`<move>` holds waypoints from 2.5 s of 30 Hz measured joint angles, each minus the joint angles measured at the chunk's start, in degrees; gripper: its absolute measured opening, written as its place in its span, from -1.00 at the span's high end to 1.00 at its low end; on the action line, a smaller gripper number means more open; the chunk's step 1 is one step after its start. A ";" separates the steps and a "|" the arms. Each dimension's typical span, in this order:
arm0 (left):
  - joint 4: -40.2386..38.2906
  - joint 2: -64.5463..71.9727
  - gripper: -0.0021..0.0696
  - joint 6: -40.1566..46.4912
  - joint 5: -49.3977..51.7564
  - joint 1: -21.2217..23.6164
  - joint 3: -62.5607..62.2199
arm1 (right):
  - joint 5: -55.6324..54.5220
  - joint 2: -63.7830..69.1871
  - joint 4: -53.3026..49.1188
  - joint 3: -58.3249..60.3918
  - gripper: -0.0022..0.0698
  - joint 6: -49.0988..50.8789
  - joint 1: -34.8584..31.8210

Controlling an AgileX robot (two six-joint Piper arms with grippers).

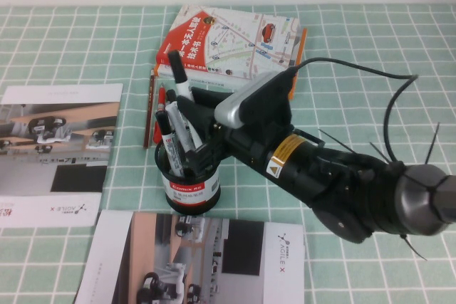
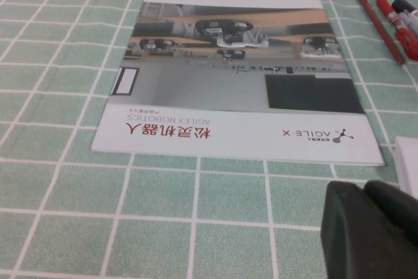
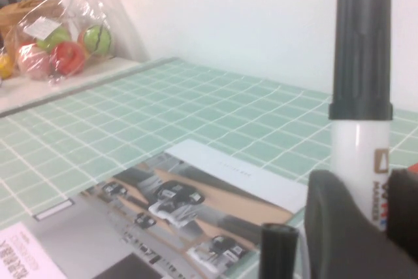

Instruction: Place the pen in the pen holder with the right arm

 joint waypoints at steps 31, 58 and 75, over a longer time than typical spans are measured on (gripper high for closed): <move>0.00 0.00 0.95 0.00 0.00 0.00 0.00 | 15.49 -0.04 -5.53 -2.76 0.12 -1.33 0.00; 0.00 0.00 0.95 0.00 0.00 0.00 0.00 | 44.90 -62.70 -58.56 26.57 0.99 64.08 0.00; 0.00 0.00 0.95 0.00 0.00 0.00 0.00 | 51.42 -74.41 -58.56 43.30 0.99 64.21 -3.09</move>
